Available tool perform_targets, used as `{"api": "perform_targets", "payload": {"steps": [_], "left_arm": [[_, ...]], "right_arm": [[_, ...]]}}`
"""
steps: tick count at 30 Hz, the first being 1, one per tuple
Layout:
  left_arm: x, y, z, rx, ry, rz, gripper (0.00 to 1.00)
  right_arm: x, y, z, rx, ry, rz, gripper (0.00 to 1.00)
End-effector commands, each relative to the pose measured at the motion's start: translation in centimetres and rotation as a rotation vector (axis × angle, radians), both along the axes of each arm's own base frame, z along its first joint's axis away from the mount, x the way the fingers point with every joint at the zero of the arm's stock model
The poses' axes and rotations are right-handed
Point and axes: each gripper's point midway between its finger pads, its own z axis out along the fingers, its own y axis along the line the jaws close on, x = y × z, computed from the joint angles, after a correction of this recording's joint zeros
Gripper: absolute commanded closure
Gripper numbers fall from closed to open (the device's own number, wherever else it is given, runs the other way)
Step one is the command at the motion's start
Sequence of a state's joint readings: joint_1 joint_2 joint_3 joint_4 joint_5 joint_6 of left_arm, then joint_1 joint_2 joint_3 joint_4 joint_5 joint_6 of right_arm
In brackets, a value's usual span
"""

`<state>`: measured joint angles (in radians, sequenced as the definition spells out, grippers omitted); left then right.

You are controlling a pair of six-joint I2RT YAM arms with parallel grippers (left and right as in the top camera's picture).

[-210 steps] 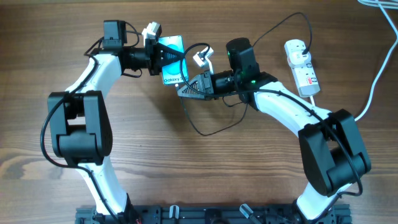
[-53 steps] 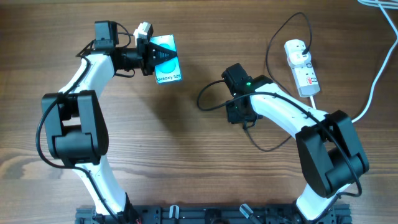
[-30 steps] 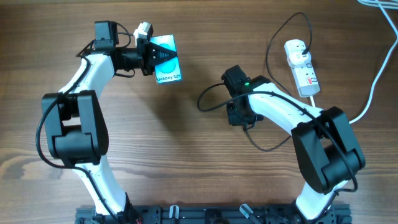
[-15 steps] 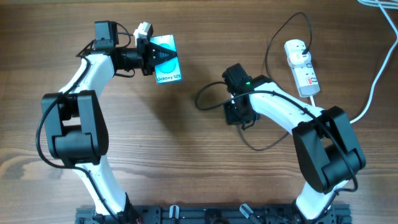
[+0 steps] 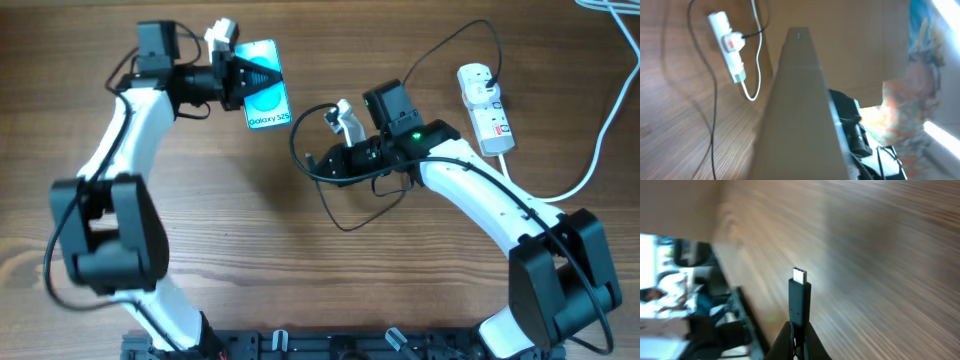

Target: Plug charger to phone and switch on socket

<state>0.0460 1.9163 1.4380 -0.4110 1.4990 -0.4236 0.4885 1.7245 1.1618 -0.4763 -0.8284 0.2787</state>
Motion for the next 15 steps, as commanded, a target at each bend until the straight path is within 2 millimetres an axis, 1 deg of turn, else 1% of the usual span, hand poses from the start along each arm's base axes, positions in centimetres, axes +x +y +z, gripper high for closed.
{"api": "perform_targets", "payload": {"steps": [1,5,8,11,15], "left_arm": [[-1.7,-0.3,4.4,0.008,-0.133,-0.004,0.96],[-1.7,-0.2,4.7,0.006,-0.072,0.005,0.96],[-1.3,-0.1,4.3,0.026,-0.050,0.029,0.96],[-0.7,0.1,3.8,0.053,0.008,0.070,0.96],[-0.7,0.0,3.7,0.052,0.034,0.074,0.96]], "right_arm": [[-1.4,2.1,4.3,0.226,0.016,0.121,0.96],[-0.6,3.0,6.1,0.299,-0.005,0.116,0.96],[-0.9,3.8,7.6,0.365,-0.016,0.150,0.96],[-1.4,4.4,7.8,0.368,-0.018,0.165,0.95],[-1.6,5.2,7.6,0.351,-0.030,0.159,0.96]]}}
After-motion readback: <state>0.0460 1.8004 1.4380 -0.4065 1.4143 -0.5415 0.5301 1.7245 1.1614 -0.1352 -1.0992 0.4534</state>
